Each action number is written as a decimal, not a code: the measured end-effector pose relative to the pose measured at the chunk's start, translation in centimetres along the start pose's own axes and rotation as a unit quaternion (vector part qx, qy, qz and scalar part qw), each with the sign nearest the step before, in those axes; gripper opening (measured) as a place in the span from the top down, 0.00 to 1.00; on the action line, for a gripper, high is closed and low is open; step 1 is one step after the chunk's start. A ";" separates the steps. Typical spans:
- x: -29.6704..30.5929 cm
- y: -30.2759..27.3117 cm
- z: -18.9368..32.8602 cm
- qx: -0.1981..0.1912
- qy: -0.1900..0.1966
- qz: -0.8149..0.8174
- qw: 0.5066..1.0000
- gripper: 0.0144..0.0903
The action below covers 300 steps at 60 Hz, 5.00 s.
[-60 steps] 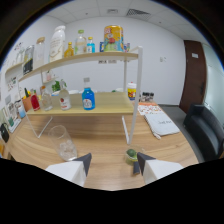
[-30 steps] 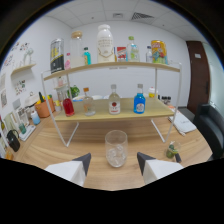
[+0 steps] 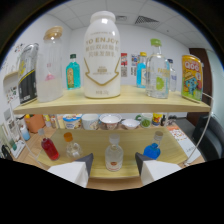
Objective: Make me a cup of Mojito.
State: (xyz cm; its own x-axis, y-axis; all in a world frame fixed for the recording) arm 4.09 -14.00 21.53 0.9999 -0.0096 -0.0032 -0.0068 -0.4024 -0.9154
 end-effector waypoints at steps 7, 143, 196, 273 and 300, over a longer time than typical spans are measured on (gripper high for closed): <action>-0.2 0.6 2.5 -0.022 -0.003 -0.001 1.000 0.27; 6.9 2.9 -3.6 -0.044 0.160 -0.884 0.438 0.74; 8.2 2.2 -5.7 0.078 -0.039 -0.088 0.992 0.73; 13.1 18.7 -2.3 -0.087 -0.010 -0.031 0.996 0.17; 5.0 13.4 -13.9 -0.032 -0.010 0.001 0.999 0.07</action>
State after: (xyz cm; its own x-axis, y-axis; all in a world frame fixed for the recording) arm 8.88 -32.19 14.81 0.9999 0.0082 -0.0138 -0.0085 -0.4609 -0.8874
